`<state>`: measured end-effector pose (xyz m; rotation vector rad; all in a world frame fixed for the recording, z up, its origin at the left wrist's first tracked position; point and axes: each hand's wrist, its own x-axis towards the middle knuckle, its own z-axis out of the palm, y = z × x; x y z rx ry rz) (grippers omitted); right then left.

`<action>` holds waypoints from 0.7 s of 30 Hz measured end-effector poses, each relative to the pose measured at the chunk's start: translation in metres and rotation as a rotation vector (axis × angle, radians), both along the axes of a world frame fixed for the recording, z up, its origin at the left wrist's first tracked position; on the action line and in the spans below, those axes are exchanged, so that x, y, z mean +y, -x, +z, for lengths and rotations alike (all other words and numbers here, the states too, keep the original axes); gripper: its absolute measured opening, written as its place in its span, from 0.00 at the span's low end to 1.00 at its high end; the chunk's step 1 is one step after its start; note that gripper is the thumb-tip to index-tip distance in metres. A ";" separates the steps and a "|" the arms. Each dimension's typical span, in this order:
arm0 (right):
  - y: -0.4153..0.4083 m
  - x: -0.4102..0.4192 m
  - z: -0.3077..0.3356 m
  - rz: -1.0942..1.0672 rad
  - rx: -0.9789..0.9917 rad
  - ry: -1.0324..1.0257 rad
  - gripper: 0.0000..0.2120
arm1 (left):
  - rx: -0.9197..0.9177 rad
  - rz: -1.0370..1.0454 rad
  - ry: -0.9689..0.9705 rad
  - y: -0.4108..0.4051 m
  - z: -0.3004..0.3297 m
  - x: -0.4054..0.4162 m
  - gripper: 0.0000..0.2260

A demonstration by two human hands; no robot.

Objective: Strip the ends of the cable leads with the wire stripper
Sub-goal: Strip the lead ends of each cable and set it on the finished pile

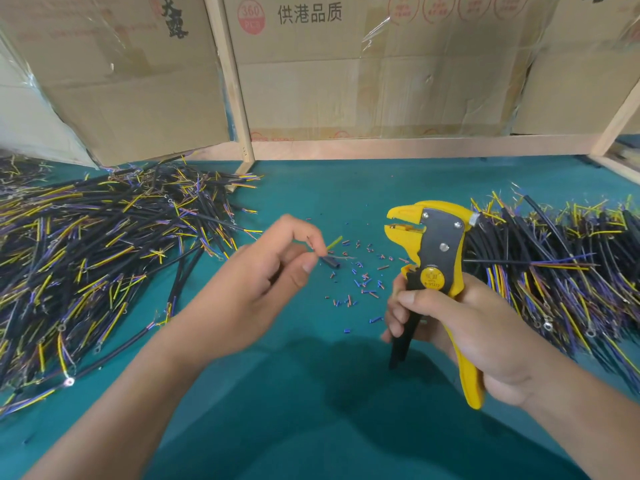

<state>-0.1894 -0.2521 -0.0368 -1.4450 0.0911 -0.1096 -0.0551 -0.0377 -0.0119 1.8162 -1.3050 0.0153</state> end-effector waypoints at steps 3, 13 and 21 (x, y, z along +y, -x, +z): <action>0.001 0.001 0.002 0.155 0.067 -0.090 0.06 | 0.056 -0.046 0.006 0.003 -0.004 -0.003 0.04; 0.007 0.001 0.008 0.377 0.149 -0.247 0.08 | 0.079 -0.062 0.020 0.003 -0.007 -0.007 0.06; 0.008 0.007 0.009 0.464 0.126 -0.243 0.08 | 0.105 -0.098 0.019 0.006 -0.009 -0.010 0.05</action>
